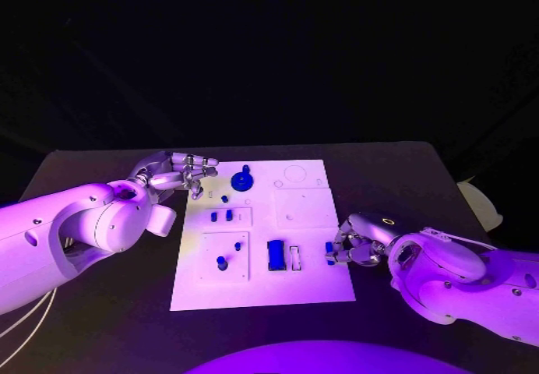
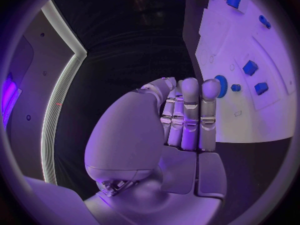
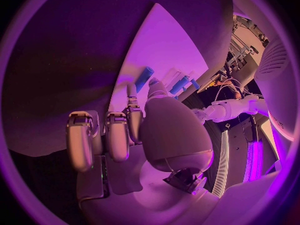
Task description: Assemble the parts on the task board
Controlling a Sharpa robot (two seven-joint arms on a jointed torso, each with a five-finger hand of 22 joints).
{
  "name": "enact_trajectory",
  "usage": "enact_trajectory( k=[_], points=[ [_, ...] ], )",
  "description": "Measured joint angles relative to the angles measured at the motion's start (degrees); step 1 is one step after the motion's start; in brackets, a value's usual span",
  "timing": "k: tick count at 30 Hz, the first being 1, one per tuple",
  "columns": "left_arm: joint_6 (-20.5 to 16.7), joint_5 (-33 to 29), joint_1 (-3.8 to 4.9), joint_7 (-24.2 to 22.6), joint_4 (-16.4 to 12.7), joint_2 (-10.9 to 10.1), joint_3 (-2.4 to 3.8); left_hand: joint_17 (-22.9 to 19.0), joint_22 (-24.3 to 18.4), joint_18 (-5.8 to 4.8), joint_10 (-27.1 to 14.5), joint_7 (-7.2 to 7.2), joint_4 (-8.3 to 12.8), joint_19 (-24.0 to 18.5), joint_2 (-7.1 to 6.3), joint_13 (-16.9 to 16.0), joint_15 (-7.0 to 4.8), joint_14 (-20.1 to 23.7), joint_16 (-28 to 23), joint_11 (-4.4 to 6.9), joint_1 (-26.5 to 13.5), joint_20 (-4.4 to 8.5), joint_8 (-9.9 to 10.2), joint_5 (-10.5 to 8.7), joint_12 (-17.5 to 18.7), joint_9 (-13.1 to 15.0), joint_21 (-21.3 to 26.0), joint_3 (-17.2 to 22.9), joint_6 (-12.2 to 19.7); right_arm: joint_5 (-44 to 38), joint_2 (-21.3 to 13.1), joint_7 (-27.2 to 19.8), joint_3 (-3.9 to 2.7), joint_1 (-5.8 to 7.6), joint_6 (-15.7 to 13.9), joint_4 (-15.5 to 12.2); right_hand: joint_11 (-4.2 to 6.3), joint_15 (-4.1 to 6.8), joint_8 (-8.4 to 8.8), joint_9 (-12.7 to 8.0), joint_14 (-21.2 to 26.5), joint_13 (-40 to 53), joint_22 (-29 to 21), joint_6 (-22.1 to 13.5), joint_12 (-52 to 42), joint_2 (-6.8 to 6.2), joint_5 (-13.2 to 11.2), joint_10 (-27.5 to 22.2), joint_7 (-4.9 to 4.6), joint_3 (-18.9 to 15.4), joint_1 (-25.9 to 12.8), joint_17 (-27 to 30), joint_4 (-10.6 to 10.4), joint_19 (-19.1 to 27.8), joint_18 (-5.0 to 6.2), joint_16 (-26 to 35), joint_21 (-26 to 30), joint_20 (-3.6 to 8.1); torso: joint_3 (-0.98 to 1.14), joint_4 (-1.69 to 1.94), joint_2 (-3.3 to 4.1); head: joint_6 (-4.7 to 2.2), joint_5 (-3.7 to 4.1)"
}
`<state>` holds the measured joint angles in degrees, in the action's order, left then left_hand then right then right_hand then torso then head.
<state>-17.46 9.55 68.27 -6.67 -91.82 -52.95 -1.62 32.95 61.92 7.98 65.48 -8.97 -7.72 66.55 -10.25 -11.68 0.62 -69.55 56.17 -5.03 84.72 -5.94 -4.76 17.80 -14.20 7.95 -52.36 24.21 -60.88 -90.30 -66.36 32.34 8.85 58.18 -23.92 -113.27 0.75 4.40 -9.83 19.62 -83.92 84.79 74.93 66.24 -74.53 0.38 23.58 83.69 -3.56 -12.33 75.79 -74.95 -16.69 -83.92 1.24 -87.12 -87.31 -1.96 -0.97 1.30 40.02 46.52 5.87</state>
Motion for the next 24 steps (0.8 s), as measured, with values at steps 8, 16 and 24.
enact_trajectory(
  k=[8,16,24],
  points=[
    [0.1,0.0,0.0,0.1,0.0,0.0,0.0,0.0,0.0,0.0,0.0,0.0,0.0,0.0,0.0,0.0,0.0,0.0,0.0,0.0,0.0,0.0,0.0,0.0,0.0,0.0,0.0,0.0,0.0,-1.5,2.4,0.3,-0.24,-0.09,0.5,1.8,-0.01,0.0,0.12,0.1,0.0,-1.2,0.0,0.7,1.3,-0.7,-1.3,0.0,0.23,-1.0,-0.7,0.0,0.0,0.0,0.0,0.0,0.5,0.0,-0.01,0.04,0.0,0.08,-0.13],
    [0.2,0.0,0.0,0.2,-0.1,-0.2,-0.01,0.0,0.0,0.0,0.0,0.0,0.0,0.0,0.0,0.0,0.0,0.0,0.0,0.0,0.0,0.0,0.0,0.0,0.0,0.0,0.0,0.0,0.0,-2.9,3.7,0.3,-0.39,-0.2,0.5,2.8,0.12,0.0,-0.14,0.1,0.0,-1.2,0.0,1.3,1.6,-1.21,-1.9,-0.1,0.22,-1.2,-0.2,0.0,0.3,0.0,0.0,0.0,0.5,0.0,-0.02,0.04,0.01,0.11,-0.26],
    [0.3,0.0,0.0,0.4,-0.1,-0.2,-0.01,-0.2,-0.1,0.0,0.0,0.0,0.2,0.0,0.0,-0.1,0.0,0.0,0.0,0.0,0.0,0.0,0.0,0.0,-0.2,-0.1,0.3,0.2,0.0,-4.6,4.4,0.4,-0.46,-0.22,0.9,3.2,0.31,0.0,-0.21,0.1,0.0,-1.5,0.0,1.4,1.6,-2.1,-1.9,-0.3,0.3,-0.8,3.5,0.0,1.9,0.0,0.0,0.0,0.5,0.0,-0.02,0.01,-0.01,0.15,-0.25]
  ],
)
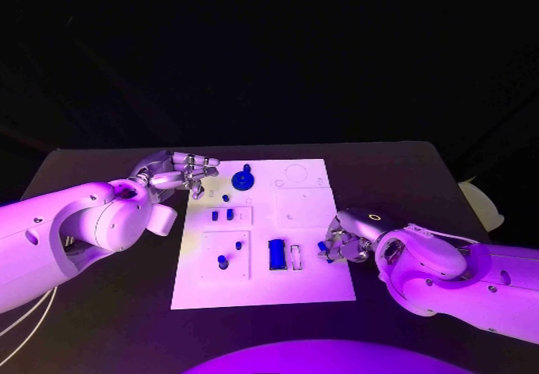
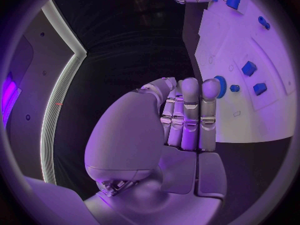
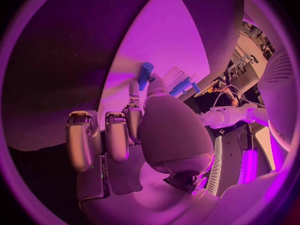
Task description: Assemble the parts on the task board
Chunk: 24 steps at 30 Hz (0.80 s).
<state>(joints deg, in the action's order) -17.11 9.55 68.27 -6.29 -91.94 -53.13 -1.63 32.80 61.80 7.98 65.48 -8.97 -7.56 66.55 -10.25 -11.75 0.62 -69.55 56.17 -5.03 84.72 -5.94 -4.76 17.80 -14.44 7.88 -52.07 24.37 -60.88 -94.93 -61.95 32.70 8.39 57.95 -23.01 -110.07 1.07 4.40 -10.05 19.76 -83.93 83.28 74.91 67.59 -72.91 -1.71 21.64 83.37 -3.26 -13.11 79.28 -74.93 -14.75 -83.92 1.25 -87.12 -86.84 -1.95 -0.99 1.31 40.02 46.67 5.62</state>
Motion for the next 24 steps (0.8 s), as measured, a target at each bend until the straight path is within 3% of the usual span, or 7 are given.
enact_trajectory(
  k=[7,11,15,24],
  points=[
    [0.1,0.0,0.0,0.1,0.0,-0.1,0.0,-0.1,0.0,0.0,-0.4,0.0,0.8,0.0,0.72,-0.1,0.0,0.0,0.0,-0.01,0.7,0.0,0.0,0.0,-0.4,-0.1,0.0,0.8,0.0,-2.0,0.4,-0.1,-0.1,0.06,1.5,-0.1,0.01,-0.02,0.54,0.0,0.0,1.7,0.0,0.0,0.2,-0.37,-0.4,-0.2,0.01,1.5,3.8,0.0,1.7,0.0,0.0,0.0,0.2,0.0,0.01,-0.02,-0.02,0.05,0.12],
    [0.2,0.0,0.0,0.2,-0.1,-0.1,0.0,-0.1,0.1,0.0,-0.4,0.0,1.1,0.0,0.91,-0.1,0.0,0.0,0.0,-0.01,0.9,0.0,0.0,0.0,-0.4,-0.1,0.0,1.1,0.0,-3.0,0.5,-0.2,-0.12,0.06,2.3,-0.4,0.08,-0.02,0.39,-0.7,0.0,2.1,0.0,0.2,0.3,-1.25,0.6,-0.5,0.2,2.6,4.8,0.0,2.8,0.0,-0.01,0.0,0.2,0.0,0.02,-0.02,-0.02,0.11,0.19],
    [0.2,0.0,0.0,0.3,-0.1,-0.1,-0.01,-0.1,0.1,0.0,-0.4,0.0,1.1,0.0,0.91,-0.1,0.0,0.0,0.0,-0.01,0.9,0.0,0.0,0.0,-0.4,-0.1,0.0,1.1,0.0,-4.1,0.5,-0.2,-0.13,0.06,2.9,-0.6,-0.01,-0.02,0.32,-0.7,0.0,2.2,0.0,0.2,0.3,-1.23,1.9,-0.6,0.21,3.3,4.8,0.0,2.6,0.0,-0.01,0.0,0.2,0.0,0.01,-0.01,-0.02,0.12,0.24],
    [0.3,0.0,0.0,0.4,-0.2,-0.2,-0.01,-0.2,0.1,0.0,-0.4,0.0,1.3,0.0,0.91,-0.1,0.0,0.0,0.0,-0.01,0.9,0.0,0.0,0.0,-0.4,-0.1,0.0,1.3,0.0,-6.9,0.8,-0.4,0.02,-0.12,3.6,-1.0,-0.02,-0.01,0.4,-0.8,0.0,1.6,0.0,0.0,1.5,-2.23,14.0,-0.6,0.08,7.3,5.8,0.0,0.4,0.0,0.0,0.0,0.2,0.0,0.02,-0.01,-0.01,0.18,0.14]
  ],
)
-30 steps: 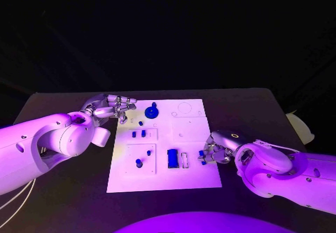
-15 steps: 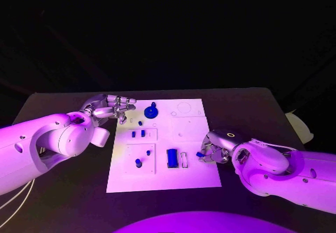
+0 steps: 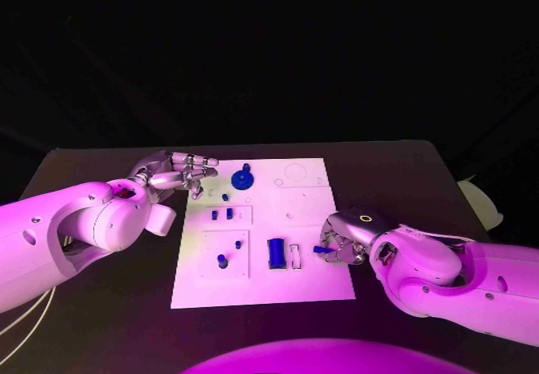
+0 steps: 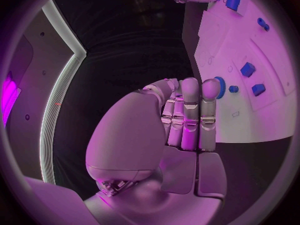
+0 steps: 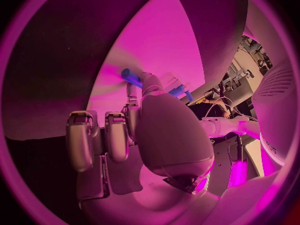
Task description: Assemble the parts on the task board
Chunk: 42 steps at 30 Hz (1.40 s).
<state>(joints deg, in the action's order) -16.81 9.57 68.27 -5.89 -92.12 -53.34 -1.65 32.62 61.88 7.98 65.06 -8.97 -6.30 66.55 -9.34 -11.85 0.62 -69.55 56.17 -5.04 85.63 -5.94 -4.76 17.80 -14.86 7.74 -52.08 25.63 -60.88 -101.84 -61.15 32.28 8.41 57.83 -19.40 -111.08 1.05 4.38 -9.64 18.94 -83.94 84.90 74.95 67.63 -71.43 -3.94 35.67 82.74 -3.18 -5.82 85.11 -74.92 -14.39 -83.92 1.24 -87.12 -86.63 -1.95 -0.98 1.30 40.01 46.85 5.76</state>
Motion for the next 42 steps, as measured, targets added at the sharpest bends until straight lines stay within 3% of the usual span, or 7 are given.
enact_trajectory(
  k=[9,18,29,32,36,42],
  points=[
    [0.2,0.0,0.0,0.1,0.0,0.0,0.0,0.0,0.1,0.0,0.0,0.0,0.0,0.0,0.0,0.0,0.0,0.0,0.0,0.0,0.0,0.0,0.0,0.0,0.0,0.0,0.0,0.0,0.0,0.0,-0.2,0.3,0.28,-0.25,-1.7,-0.6,0.24,0.24,-0.11,-0.2,-0.2,-1.3,0.0,0.2,-0.9,-0.6,1.1,0.2,0.16,4.2,0.6,0.0,-1.7,0.0,0.0,0.0,-0.5,0.0,0.02,0.02,0.01,0.11,-0.15],
    [0.4,0.0,0.0,0.3,-0.1,0.0,0.0,0.0,0.1,0.0,0.0,0.0,0.2,0.0,0.23,0.0,0.0,0.0,0.0,0.0,0.2,0.0,0.0,0.0,0.0,0.0,0.0,0.2,0.0,5.2,0.0,0.7,0.43,-0.12,-5.7,-1.8,0.64,0.56,-0.13,-0.2,-0.1,-1.7,0.0,-0.5,-1.0,-0.95,1.9,0.7,-0.11,9.1,0.8,0.0,-2.3,0.0,0.0,0.0,-0.8,0.0,-0.01,0.05,0.01,0.08,-0.21],
    [0.6,0.0,0.0,0.4,-0.3,0.1,0.0,0.0,0.0,0.0,0.0,0.0,0.2,0.0,0.22,0.0,-0.2,0.2,0.0,0.0,0.2,0.0,0.0,0.0,-0.2,0.0,0.0,0.2,0.0,11.9,1.5,0.7,0.31,0.06,-9.9,-2.3,0.65,0.56,-0.58,-0.2,-0.1,-6.4,0.0,-0.5,-1.3,-3.06,1.0,0.7,-0.12,11.5,-1.3,0.0,-2.2,0.0,0.0,-0.2,-1.5,0.0,-0.05,0.09,-0.01,0.25,-0.3],
    [0.7,0.0,0.0,0.4,-0.3,0.1,0.0,0.0,0.0,0.0,0.0,0.0,0.2,0.0,0.22,0.0,-0.2,0.2,0.0,0.0,0.2,0.0,0.0,0.0,-0.2,0.0,0.0,0.2,0.0,13.3,1.7,0.7,0.31,0.08,-10.4,-2.3,0.84,0.56,-1.24,-0.2,-0.1,-8.9,0.0,-0.5,-1.7,-3.49,0.6,0.8,-0.12,12.1,-2.9,0.0,-2.2,0.0,0.0,-0.2,-1.6,0.0,-0.07,0.08,-0.01,0.31,-0.32],
    [0.7,0.1,0.0,0.5,-0.3,0.1,0.0,0.0,0.0,0.0,0.0,0.0,0.2,0.0,0.22,0.0,-0.2,0.2,0.0,0.0,0.2,0.0,0.0,0.0,-0.2,0.0,0.0,0.2,0.0,15.4,2.4,0.7,0.3,0.08,-10.6,-2.2,0.86,0.56,-1.46,1.1,-0.1,-10.4,0.0,-0.5,-1.7,-3.04,-0.2,1.3,-0.11,12.3,-7.5,0.0,-2.2,0.0,0.0,-0.2,-1.6,0.0,-0.07,0.05,-0.01,0.32,-0.34],
    [0.9,0.1,0.0,0.6,-0.3,0.2,0.0,-0.1,0.1,0.0,-0.2,-0.01,0.5,0.0,0.22,0.0,-0.2,0.2,0.0,-0.2,0.2,0.0,0.0,0.0,-0.2,-0.1,0.0,0.5,0.0,18.3,3.5,0.7,0.3,0.09,-10.4,-1.6,0.81,0.56,-1.59,1.1,-0.1,-10.0,0.0,-0.1,-2.0,-3.17,1.6,1.2,0.33,12.2,-9.6,0.0,-2.1,0.0,0.0,-0.2,-1.6,0.0,-0.06,0.03,-0.01,0.34,-0.32]
  ],
)
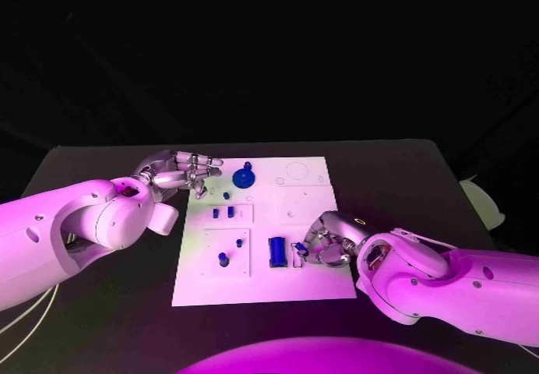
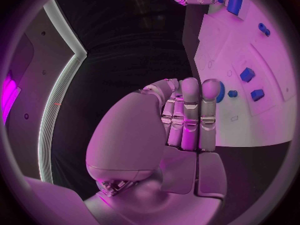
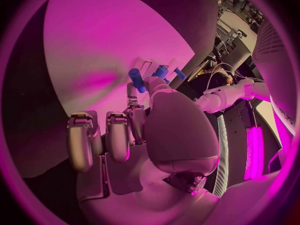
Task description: Assemble the parts on the task board
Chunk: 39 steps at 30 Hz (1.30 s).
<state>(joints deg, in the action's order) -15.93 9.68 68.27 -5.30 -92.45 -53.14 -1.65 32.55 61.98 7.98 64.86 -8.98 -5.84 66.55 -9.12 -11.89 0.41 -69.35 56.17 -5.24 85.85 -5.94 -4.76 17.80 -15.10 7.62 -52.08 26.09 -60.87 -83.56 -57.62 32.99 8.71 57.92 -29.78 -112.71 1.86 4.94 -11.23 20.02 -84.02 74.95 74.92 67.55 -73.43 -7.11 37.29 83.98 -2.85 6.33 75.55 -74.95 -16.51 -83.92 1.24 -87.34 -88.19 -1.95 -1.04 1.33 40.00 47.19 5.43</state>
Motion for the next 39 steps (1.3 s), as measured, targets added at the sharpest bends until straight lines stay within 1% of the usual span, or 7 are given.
enact_trajectory(
  k=[7,8,12,19,24,34,39],
  points=[
    [0.2,0.1,0.0,0.1,0.0,0.2,0.0,-0.1,0.1,0.01,0.0,-0.2,0.2,-0.2,0.0,0.0,0.0,0.0,0.0,0.0,0.0,0.21,0.0,0.0,0.0,0.0,0.0,0.2,0.2,2.4,1.2,0.1,0.0,0.01,0.7,1.2,0.01,0.0,-0.06,0.3,0.0,0.0,0.0,0.1,-1.1,0.52,0.7,0.0,0.11,-0.7,-1.9,0.0,-0.2,0.0,0.0,0.0,0.0,0.0,0.01,0.01,0.0,-0.07,0.0],
    [0.2,0.1,0.0,0.1,0.0,0.2,0.0,-0.1,0.1,0.0,0.0,-0.2,0.2,-0.2,0.0,0.0,0.0,0.0,0.0,0.0,0.0,0.21,0.0,0.0,0.0,0.0,0.0,0.2,0.2,2.6,1.3,0.1,0.0,0.01,0.8,1.4,0.01,0.0,-0.06,0.2,0.0,0.0,0.0,0.3,-1.5,0.42,0.7,0.0,0.28,-0.7,-2.3,0.0,-0.3,0.0,0.0,0.0,0.0,0.0,0.01,0.01,0.01,-0.06,-0.01],
    [0.3,0.1,0.0,0.2,0.0,0.2,0.0,-0.1,0.1,0.0,0.0,-0.2,0.2,-0.2,0.01,0.0,0.0,0.0,0.0,0.0,0.0,0.21,0.0,0.0,0.0,0.0,0.0,0.2,0.2,3.4,1.6,0.2,-0.09,0.08,1.3,1.8,0.01,-0.01,-0.3,0.3,0.0,0.0,0.0,0.6,-1.8,0.68,1.1,0.0,0.55,-0.9,-2.6,0.0,-0.1,0.0,0.0,0.0,0.0,0.0,0.02,0.0,0.03,0.1,-0.04],
    [0.4,0.2,0.0,0.2,0.1,0.2,0.0,-0.1,0.3,0.01,-0.2,-0.2,0.6,-0.2,0.23,0.0,0.0,0.0,-0.3,0.2,0.2,0.21,0.0,0.0,-0.4,-0.1,0.0,0.6,0.2,4.1,2.1,0.1,-0.12,0.12,1.9,2.3,-0.09,-0.01,-0.54,0.3,0.0,0.0,0.0,0.6,-1.8,0.5,1.4,0.1,0.62,-0.9,-2.8,0.0,-0.1,0.0,0.0,0.0,0.0,0.0,0.04,-0.01,0.03,0.17,-0.05],
    [0.6,0.2,0.01,0.3,0.1,0.3,0.0,-0.1,0.3,0.0,-0.2,-0.2,0.6,-0.2,0.23,0.0,0.19,0.2,-0.3,0.2,0.2,0.21,0.0,0.0,-0.4,-0.1,0.0,0.6,0.2,4.3,2.3,0.3,-0.07,0.1,2.1,2.5,-0.11,-0.01,-0.89,0.3,0.0,0.0,0.0,0.6,-2.1,0.92,1.7,0.1,0.62,-2.2,-5.2,0.0,-0.2,0.0,0.0,0.0,0.0,0.0,0.07,-0.02,0.03,0.13,-0.08],
    [0.8,0.4,0.01,0.4,0.1,0.3,0.0,-0.1,0.3,0.0,-0.2,-0.19,0.6,-0.2,0.23,0.0,0.2,0.2,-0.3,0.2,0.2,0.21,0.0,0.0,-0.4,-0.1,0.0,0.6,0.2,4.3,2.4,0.5,-0.1,0.11,2.2,2.5,-0.19,-0.01,-0.95,0.2,0.0,0.0,0.0,0.7,-2.6,2.16,-2.6,0.2,0.65,-4.7,-9.0,0.0,-0.3,0.0,0.0,0.0,0.0,0.0,0.05,-0.04,0.02,0.12,-0.12],
    [0.8,0.4,0.0,0.4,0.1,0.3,0.0,-0.1,0.3,0.0,-0.2,-0.2,0.6,-0.2,0.23,0.0,0.2,0.2,-0.3,0.2,0.2,0.21,0.0,0.0,-0.4,-0.1,0.0,0.6,0.2,4.2,2.3,0.6,-0.07,0.07,2.2,2.3,-0.19,-0.01,-0.94,0.1,0.0,0.0,0.0,0.7,-2.6,2.5,-5.0,0.2,0.65,-5.7,-10.3,0.0,-0.2,0.0,0.0,0.0,0.0,0.0,0.06,-0.04,0.01,0.15,-0.11]
  ],
)
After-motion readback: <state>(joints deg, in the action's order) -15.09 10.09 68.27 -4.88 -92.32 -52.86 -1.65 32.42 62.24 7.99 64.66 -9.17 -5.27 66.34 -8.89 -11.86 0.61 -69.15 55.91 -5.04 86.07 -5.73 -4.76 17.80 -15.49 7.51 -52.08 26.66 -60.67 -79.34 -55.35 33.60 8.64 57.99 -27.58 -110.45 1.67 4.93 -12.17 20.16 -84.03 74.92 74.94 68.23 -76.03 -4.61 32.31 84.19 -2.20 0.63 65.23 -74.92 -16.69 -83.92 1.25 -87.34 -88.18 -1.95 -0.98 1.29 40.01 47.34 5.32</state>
